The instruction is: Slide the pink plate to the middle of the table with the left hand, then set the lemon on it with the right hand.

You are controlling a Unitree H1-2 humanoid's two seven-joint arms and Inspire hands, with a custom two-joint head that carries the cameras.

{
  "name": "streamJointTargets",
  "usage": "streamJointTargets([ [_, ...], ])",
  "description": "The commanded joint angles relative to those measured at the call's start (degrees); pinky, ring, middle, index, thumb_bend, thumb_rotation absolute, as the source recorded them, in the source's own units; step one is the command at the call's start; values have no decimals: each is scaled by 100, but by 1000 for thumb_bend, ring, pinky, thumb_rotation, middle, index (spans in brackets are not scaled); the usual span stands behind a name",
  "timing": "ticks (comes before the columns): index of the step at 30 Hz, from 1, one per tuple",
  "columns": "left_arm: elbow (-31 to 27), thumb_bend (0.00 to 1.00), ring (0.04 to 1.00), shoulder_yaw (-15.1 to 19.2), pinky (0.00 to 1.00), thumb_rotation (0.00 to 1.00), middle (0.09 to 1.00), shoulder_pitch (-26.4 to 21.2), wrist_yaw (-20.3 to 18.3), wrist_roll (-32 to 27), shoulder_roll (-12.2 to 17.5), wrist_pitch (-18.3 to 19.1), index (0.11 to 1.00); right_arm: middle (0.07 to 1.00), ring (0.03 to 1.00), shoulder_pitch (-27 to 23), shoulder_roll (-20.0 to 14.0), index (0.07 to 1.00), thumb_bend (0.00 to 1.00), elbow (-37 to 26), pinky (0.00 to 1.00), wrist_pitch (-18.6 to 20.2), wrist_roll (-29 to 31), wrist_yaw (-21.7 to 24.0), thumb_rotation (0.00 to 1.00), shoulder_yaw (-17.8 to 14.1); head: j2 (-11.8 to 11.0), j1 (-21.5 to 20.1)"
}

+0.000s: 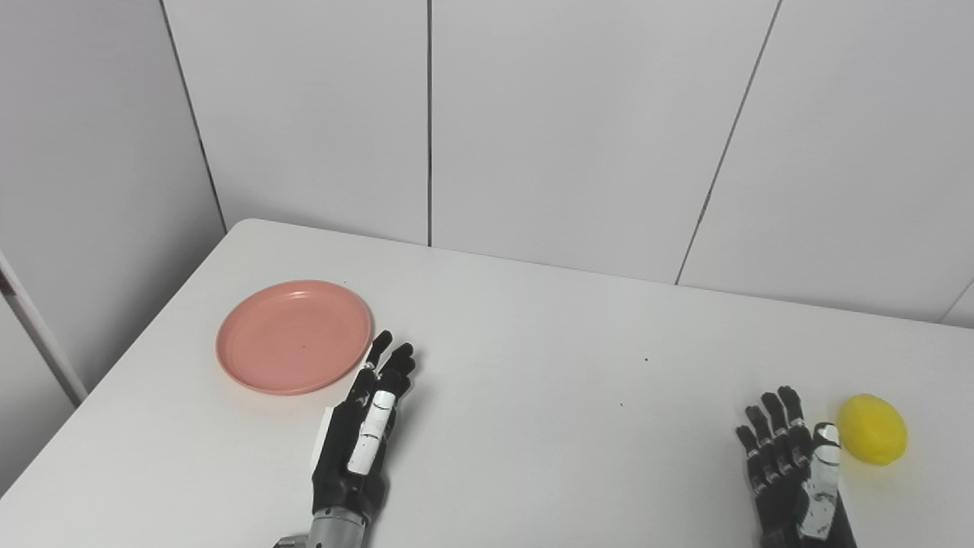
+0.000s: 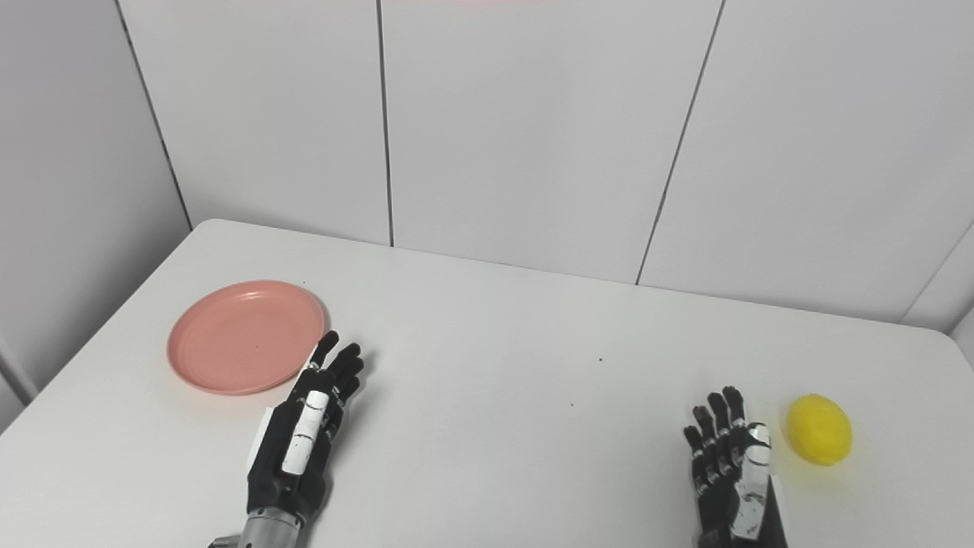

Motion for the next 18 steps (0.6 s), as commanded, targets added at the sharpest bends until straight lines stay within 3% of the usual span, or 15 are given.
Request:
streamJointTargets([
  [1, -57, 759, 892, 20, 911, 751, 878, 235, 89, 12, -66, 94, 887, 1000, 992, 375, 1, 1000, 761, 376, 1000, -109, 9, 111, 1000, 10, 7, 4],
  [7, -454, 831, 881, 44, 897, 813, 869, 85, 148, 58, 13, 329, 868, 991, 984, 419, 86, 992, 749, 243, 1000, -28, -12, 1, 1000, 28, -2, -27],
  [18, -1285, 923, 884, 155, 890, 839, 869, -601, 84, -458, 288, 1534, 870, 991, 982, 381, 153, 993, 735, 347, 1000, -127, -7, 49, 1000, 94, -76, -123],
])
